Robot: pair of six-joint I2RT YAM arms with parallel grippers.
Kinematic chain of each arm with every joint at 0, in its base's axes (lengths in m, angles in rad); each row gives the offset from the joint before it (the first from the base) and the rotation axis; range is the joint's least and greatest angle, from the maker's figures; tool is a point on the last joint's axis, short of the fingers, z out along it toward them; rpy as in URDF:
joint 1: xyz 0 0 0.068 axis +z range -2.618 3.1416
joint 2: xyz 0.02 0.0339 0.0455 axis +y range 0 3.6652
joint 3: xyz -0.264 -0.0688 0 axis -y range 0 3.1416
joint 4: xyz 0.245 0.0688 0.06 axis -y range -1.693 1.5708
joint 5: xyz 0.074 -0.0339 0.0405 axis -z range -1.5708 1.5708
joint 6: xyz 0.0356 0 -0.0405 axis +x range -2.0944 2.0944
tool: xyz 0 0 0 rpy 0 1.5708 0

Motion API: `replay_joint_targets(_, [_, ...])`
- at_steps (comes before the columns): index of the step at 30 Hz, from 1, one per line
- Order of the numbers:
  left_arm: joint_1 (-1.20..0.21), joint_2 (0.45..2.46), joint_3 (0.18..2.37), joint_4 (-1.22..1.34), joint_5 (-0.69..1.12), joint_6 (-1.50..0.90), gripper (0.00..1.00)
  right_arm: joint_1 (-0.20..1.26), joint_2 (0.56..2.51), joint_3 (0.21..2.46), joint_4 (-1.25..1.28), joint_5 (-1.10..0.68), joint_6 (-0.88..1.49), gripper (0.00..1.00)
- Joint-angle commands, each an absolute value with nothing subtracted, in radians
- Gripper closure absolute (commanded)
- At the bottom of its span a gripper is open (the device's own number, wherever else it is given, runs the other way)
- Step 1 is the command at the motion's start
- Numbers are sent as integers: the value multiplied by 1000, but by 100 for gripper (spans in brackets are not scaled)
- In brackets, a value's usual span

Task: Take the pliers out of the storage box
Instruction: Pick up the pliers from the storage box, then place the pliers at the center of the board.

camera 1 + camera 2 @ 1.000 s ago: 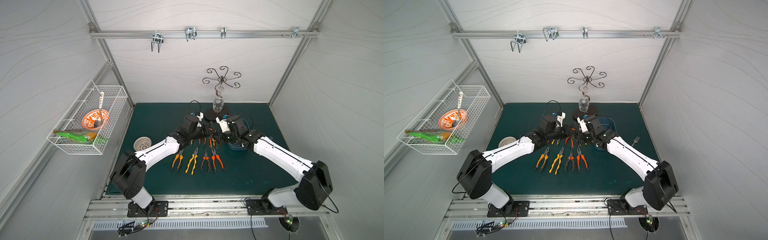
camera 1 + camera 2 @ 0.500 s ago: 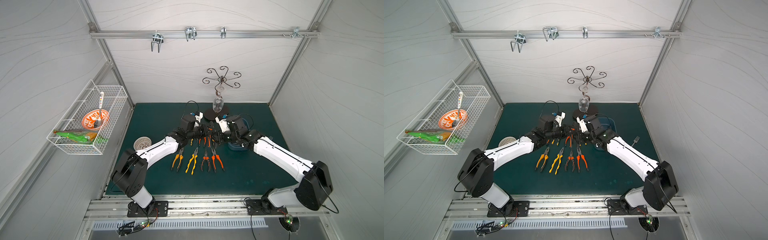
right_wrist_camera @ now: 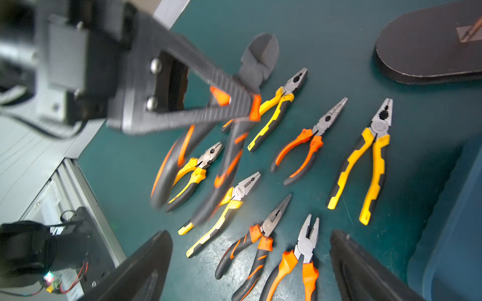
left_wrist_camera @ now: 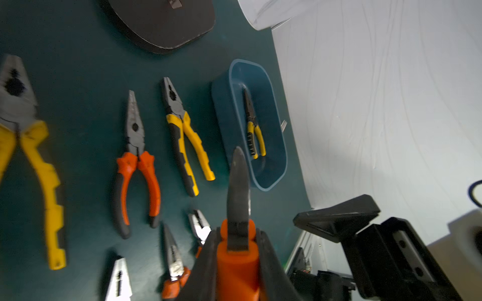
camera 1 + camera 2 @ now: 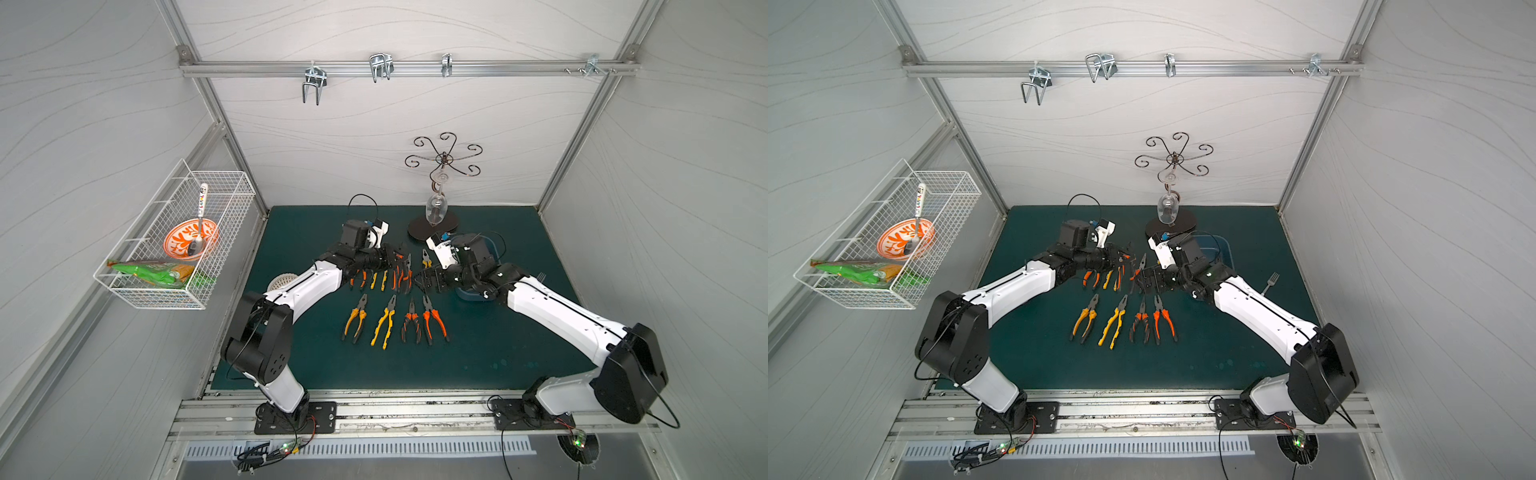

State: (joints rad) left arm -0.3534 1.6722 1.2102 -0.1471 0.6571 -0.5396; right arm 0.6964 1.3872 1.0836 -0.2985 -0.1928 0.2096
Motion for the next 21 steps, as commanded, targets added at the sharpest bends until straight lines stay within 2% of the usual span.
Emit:
replay_joint_targets(1, [-290, 1710, 1331, -350, 713, -331, 100, 718, 1393, 1090, -268, -237, 156, 1])
replay_joint_targets(8, [-151, 1770, 1380, -492, 654, -212, 100, 769, 1414, 1116, -255, -222, 84, 1])
replay_joint_targets(14, [-66, 1816, 1421, -592, 510, -79, 100, 786, 1424, 1131, -264, -230, 78, 1])
replay_joint_targets(21, [21, 1868, 1423, -527, 456, -53, 100, 790, 1423, 1123, -281, -226, 77, 1])
